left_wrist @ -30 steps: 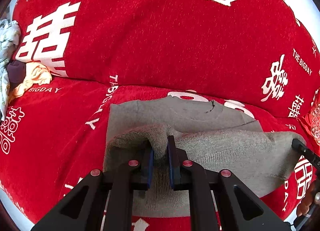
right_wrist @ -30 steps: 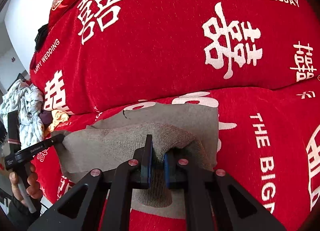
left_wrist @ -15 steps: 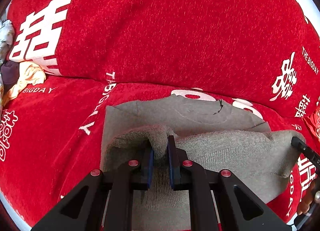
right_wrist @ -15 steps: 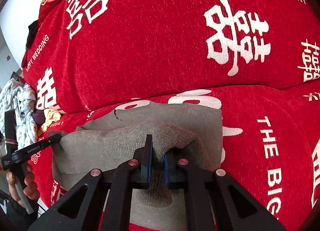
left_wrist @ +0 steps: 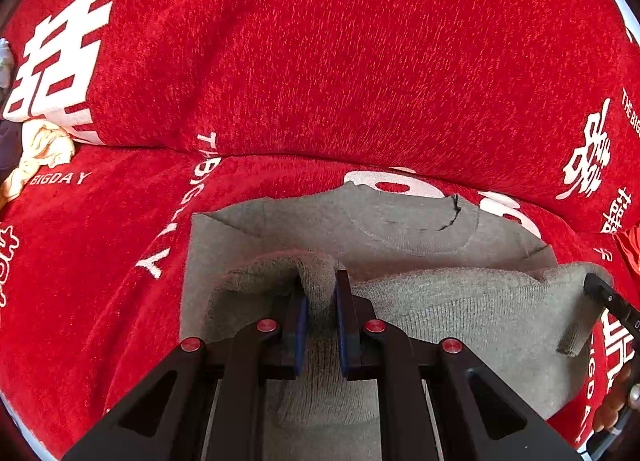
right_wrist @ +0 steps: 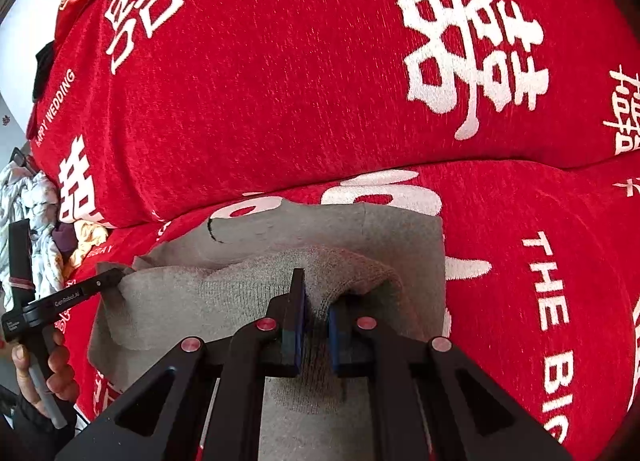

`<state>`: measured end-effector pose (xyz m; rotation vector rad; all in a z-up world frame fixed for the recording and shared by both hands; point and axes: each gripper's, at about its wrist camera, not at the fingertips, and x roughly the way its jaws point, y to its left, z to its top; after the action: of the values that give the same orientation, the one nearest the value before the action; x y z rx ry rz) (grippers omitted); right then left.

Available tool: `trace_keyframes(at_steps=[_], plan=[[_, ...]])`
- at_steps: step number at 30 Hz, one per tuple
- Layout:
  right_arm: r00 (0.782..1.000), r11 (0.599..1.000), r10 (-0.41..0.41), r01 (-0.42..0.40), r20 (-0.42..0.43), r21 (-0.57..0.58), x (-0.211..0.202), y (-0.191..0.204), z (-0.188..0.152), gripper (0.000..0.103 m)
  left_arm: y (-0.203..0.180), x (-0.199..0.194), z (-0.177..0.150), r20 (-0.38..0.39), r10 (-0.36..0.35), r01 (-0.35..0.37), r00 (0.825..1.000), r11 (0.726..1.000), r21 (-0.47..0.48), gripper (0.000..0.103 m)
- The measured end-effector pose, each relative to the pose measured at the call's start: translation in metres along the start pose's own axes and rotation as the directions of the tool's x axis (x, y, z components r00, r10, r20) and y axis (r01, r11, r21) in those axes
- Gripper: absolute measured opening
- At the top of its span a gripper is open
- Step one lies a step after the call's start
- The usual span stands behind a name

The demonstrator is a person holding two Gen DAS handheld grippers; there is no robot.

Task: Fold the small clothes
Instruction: 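Lower the folded grey sweater with both tools and open both tools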

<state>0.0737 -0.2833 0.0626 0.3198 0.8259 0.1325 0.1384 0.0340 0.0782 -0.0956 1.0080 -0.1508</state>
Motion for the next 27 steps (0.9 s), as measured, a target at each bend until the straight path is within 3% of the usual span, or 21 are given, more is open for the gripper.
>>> trace_keyframes(at_steps=[10, 27], plan=[[1.000, 0.999, -0.011, 0.011, 0.002, 0.040, 0.012, -0.016, 0.006, 0.010, -0.015, 0.011, 0.017, 0.006, -0.010, 0.010, 1.000, 1.000, 0.022, 0.013], [0.997, 0.996, -0.039, 0.044, -0.064, 0.082, 0.049, -0.035, 0.003, 0.010, -0.014, 0.067, 0.018, -0.085, 0.025, -0.023, 0.996, 0.999, 0.029, 0.014]])
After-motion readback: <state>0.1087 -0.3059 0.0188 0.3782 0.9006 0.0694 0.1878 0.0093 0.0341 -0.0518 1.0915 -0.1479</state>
